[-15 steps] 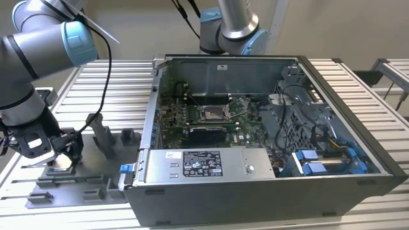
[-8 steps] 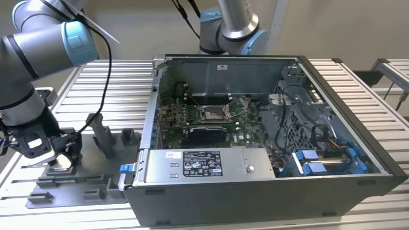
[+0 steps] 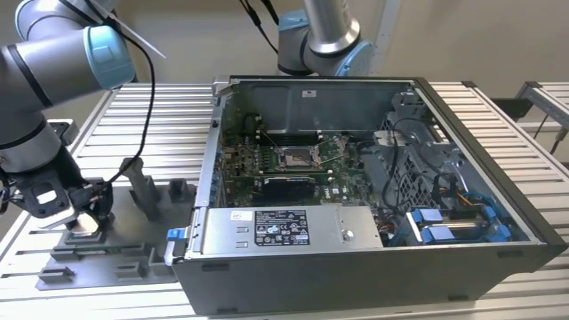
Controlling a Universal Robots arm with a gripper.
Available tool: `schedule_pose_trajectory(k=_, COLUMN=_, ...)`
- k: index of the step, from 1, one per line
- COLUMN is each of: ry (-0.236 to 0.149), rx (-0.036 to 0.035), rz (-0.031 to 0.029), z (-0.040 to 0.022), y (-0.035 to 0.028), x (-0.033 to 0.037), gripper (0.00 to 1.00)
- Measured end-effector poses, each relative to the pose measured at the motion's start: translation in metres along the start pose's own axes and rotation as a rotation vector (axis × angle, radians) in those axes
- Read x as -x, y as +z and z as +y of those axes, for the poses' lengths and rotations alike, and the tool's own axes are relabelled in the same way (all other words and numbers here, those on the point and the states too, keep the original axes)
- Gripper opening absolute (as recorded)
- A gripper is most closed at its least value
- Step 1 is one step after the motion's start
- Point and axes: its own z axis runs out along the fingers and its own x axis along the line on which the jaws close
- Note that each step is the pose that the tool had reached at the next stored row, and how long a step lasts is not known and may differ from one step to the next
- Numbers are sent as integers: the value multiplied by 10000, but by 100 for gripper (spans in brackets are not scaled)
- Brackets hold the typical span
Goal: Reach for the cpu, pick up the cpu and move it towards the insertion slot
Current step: 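Pick up the cpu and move it towards the insertion slot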
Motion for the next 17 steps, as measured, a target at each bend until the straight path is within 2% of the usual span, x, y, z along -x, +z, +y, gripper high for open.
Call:
schedule_pose_trajectory(k=3, ry=43, rx=-36, rz=-3, z=3, y=-40, x=0, gripper=0)
schedule_pose_trajectory(k=17, ry=45, rx=-46, rz=0, z=29, y=-674, x=-2, gripper=0)
